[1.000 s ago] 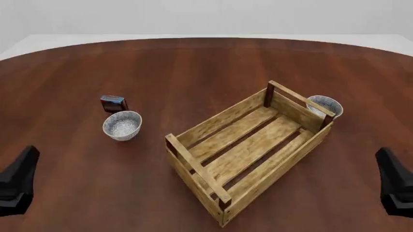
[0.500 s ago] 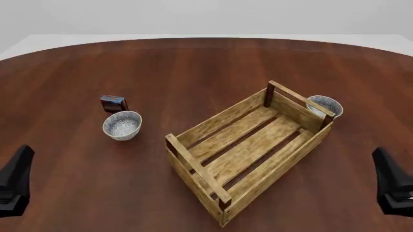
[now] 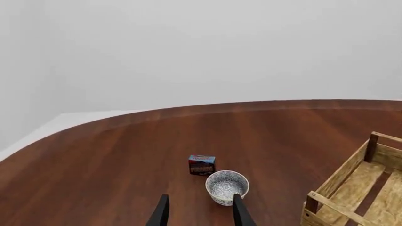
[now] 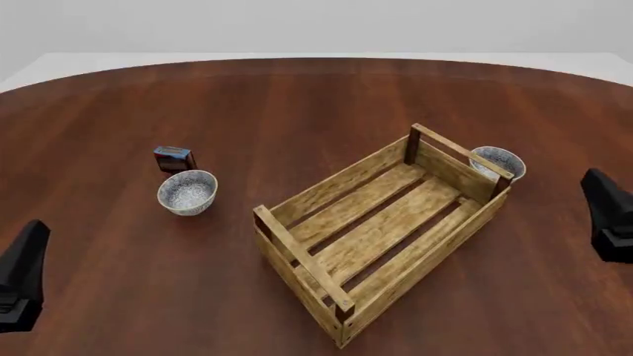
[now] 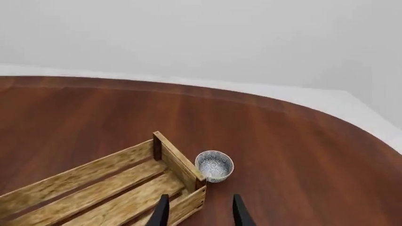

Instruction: Stack the right bowl on the left bowl and place them in the tray.

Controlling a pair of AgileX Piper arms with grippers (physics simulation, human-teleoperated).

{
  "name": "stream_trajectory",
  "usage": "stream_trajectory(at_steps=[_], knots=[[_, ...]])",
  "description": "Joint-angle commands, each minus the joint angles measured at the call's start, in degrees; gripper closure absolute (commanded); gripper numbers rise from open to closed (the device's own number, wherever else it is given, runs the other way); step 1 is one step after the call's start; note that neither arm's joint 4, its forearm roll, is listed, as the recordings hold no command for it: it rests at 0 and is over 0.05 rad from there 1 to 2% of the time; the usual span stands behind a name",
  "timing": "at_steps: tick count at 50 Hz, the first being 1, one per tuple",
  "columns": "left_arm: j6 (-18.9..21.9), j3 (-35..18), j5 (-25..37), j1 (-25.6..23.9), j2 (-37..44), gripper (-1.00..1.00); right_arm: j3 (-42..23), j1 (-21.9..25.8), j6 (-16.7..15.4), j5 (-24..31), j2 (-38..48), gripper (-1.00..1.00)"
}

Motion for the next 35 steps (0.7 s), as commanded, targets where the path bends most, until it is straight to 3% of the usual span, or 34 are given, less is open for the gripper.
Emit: stream_trajectory(at_steps=[1, 9, 12, 20, 35], knots=[[0.3, -0.3, 0.2, 0.0, 0.0, -1.00, -10.3, -1.3, -1.2, 2.8, 10.4, -1.00], [0.1, 0.4, -0.2, 0.2, 0.0, -1.00, -16.2, -1.7, -0.4, 4.6, 16.9, -1.00], [0.1, -0.1, 0.1, -0.1, 0.0, -1.00, -18.5, -3.2, -1.9, 5.2, 20.7, -1.00], [0.1, -0.7, 0.1, 0.1, 0.0, -1.00, -25.4, -5.0, -2.1, 9.1, 25.8, -1.00], [0.1, -2.4, 1.2, -0.2, 0.0, -1.00, -40.9, -6.2, -1.6, 17.8, 44.7, -1.00]])
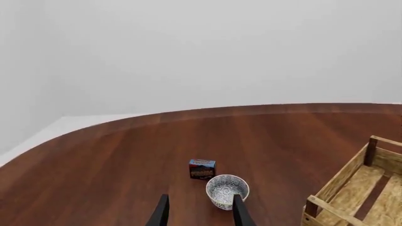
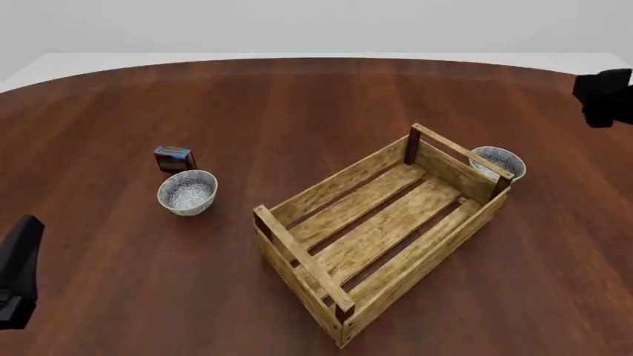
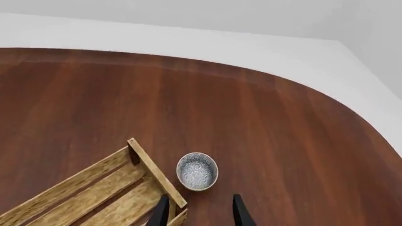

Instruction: Stack the right bowl on the left bowl and place them in the tray.

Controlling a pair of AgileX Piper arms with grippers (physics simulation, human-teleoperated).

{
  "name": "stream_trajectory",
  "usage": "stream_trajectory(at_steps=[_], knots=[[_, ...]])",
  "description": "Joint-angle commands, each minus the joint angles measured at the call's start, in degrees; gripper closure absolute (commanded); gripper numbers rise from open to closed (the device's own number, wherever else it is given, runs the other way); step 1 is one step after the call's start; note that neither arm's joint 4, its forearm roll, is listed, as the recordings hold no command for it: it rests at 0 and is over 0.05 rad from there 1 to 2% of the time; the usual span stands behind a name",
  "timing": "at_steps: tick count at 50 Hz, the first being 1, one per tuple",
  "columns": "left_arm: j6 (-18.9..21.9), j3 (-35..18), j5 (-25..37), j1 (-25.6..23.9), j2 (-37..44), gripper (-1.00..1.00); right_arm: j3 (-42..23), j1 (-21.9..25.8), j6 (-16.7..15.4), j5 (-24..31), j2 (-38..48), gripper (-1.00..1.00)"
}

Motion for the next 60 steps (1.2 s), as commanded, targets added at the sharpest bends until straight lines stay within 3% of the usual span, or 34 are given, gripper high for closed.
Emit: stream_trajectory(at_steps=[1, 12, 14, 21, 44, 60], knots=[[-0.1, -1.2, 0.7, -0.2, 0.0, -1.00, -11.5, -1.7, 0.2, 5.9, 12.4, -1.00], [-0.4, -1.8, 0.9, -0.6, 0.0, -1.00, -21.4, -3.3, -0.3, 12.3, 20.6, -1.00], [-0.4, -1.7, 0.8, -0.7, 0.0, -1.00, -22.9, -2.9, 1.5, 12.5, 22.4, -1.00], [-0.6, -2.3, 1.2, -1.2, 0.0, -1.00, -27.3, -4.3, 1.7, 13.7, 27.1, -1.00], [-0.3, -1.4, 0.8, -1.1, 0.0, -1.00, -29.8, -6.2, 2.8, 9.2, 39.7, -1.00], [-0.6, -1.7, 1.0, -1.0, 0.0, -1.00, -27.0, -5.9, 4.8, 4.4, 44.5, -1.00]])
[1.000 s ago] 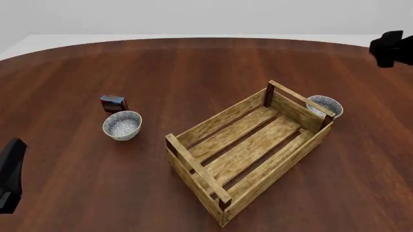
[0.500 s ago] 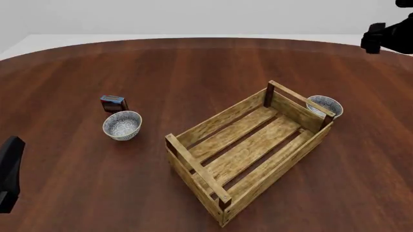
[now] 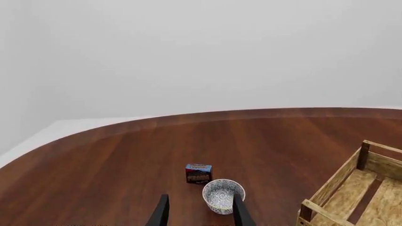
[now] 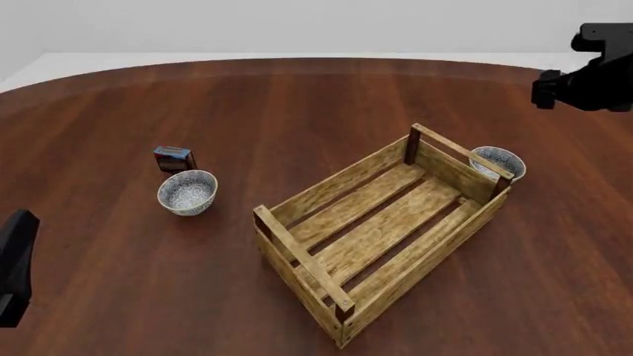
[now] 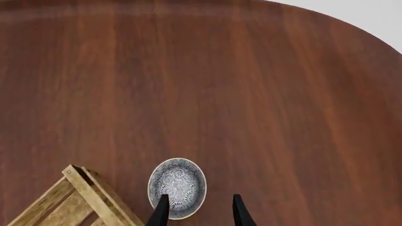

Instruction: Stack the right bowl on the left bowl and place them in the tray.

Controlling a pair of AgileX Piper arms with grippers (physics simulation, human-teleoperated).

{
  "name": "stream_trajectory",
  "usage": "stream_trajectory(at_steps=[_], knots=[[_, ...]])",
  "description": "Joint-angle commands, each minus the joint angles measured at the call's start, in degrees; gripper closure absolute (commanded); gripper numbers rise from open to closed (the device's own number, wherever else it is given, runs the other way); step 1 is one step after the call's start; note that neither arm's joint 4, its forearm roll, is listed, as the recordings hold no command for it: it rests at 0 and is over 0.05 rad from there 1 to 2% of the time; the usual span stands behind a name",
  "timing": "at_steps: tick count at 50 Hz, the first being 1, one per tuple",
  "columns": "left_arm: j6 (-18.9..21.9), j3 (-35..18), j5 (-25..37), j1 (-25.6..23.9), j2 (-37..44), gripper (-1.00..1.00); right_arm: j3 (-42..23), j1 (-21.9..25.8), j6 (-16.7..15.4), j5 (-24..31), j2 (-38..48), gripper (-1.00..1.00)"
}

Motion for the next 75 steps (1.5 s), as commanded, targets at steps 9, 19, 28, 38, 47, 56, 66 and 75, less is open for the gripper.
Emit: stream_trajectory(at_steps=[9, 19, 28, 38, 47, 56, 66, 75], knots=[[-0.1, 0.4, -0.2, -0.3, 0.0, -1.00, 2.2, -0.2, 2.2, -5.3, 6.4, -1.00], [0.0, 0.4, -0.1, -0.2, 0.0, -1.00, 2.6, -1.0, 2.3, -7.2, 9.3, -1.00], [0.1, 0.2, 0.0, -0.2, 0.0, -1.00, 2.4, -1.1, 2.3, -7.9, 11.0, -1.00], [0.0, 0.8, -0.3, -0.1, 0.0, -1.00, 2.7, -1.2, 2.5, -9.3, 13.5, -1.00], [0.0, 0.7, -0.3, -0.1, 0.0, -1.00, 2.8, -1.3, 2.8, -10.2, 15.0, -1.00], [-0.1, 1.2, -0.6, -0.1, 0.0, -1.00, 2.9, -1.3, 2.8, -11.1, 16.7, -1.00], [-0.1, 1.3, -0.6, 0.0, 0.0, -1.00, 2.8, -1.1, 2.8, -11.4, 17.8, -1.00], [-0.2, 1.3, -0.7, 0.1, 0.0, -1.00, 2.7, -1.3, 2.7, -12.0, 19.0, -1.00]])
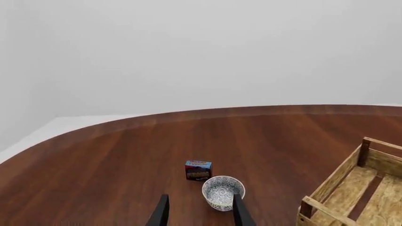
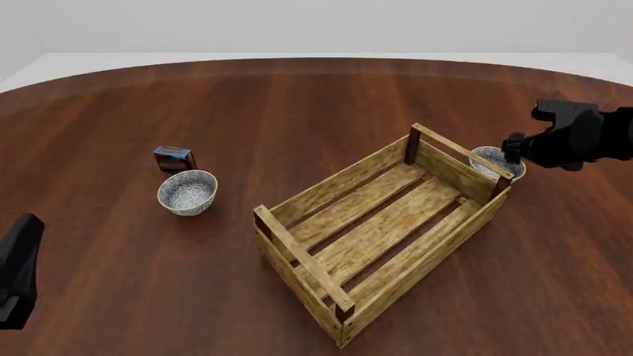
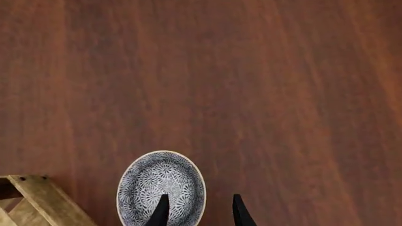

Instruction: Stack the right bowl on the left bowl and place them in the tray.

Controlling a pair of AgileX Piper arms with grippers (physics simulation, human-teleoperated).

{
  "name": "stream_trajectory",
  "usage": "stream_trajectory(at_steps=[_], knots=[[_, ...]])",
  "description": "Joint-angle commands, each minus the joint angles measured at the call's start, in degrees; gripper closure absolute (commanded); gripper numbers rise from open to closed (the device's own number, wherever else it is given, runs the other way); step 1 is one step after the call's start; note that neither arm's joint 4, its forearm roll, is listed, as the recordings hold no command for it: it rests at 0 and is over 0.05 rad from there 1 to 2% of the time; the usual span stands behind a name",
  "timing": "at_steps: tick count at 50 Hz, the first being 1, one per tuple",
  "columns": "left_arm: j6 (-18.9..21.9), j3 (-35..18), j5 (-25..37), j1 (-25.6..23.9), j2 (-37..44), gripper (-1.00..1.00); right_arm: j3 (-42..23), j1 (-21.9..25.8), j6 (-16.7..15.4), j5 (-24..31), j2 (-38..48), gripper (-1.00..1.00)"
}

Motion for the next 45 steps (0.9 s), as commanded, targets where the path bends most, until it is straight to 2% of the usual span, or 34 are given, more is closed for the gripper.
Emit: stream_trajectory(at_steps=[1, 26, 27, 45], knots=[[-0.1, 0.2, -0.1, 0.1, 0.0, -1.00, -0.1, -0.2, -0.1, -0.7, 1.6, -1.00], [-0.6, 0.4, -0.2, 0.6, 0.0, -1.00, -0.2, 0.4, 1.1, -2.6, 5.4, -1.00], [-0.6, 0.5, -0.2, 0.6, 0.0, -1.00, -0.2, 0.3, 1.1, -2.7, 5.4, 1.00], [-1.0, 0.3, -0.2, 0.5, 0.0, -1.00, 1.1, 0.7, 1.1, -3.0, 2.9, 1.00]])
